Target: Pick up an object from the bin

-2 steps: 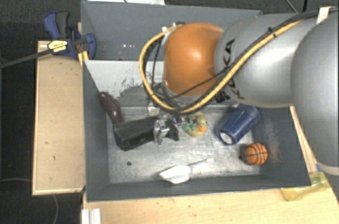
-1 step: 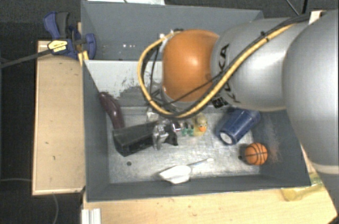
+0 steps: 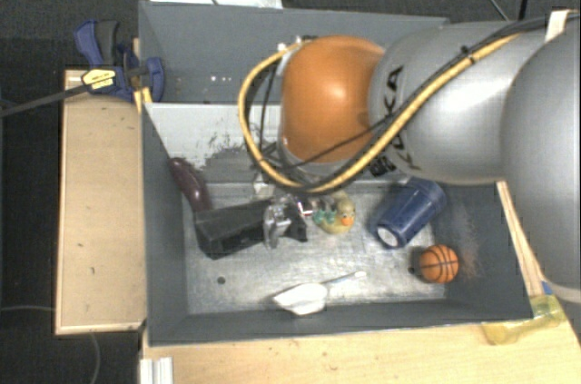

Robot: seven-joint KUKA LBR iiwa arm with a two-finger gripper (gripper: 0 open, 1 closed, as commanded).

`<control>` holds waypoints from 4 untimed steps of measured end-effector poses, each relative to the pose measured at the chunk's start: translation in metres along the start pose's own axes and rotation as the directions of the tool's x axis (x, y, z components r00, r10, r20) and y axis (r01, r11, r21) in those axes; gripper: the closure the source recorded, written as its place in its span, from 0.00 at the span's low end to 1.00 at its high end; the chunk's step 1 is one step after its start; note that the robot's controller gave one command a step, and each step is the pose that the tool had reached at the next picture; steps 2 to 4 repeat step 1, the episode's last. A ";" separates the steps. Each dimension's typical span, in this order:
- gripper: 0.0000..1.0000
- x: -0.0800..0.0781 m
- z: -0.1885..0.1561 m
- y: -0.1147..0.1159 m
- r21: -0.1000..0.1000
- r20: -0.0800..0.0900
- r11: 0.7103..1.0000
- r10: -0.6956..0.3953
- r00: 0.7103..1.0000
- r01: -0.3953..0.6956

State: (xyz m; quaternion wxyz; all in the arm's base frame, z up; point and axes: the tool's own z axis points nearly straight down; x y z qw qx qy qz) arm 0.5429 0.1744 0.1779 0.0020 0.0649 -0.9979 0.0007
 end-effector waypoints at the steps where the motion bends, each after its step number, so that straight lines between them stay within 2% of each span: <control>1: 1.00 0.001 -0.024 -0.002 0.000 0.001 1.000 -0.004 1.000 0.004; 4: 1.00 0.001 -0.024 -0.002 0.000 0.001 1.000 -0.004 1.000 0.004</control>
Offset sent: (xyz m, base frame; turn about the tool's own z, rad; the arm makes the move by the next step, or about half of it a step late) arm 0.0000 0.0000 0.0000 0.0000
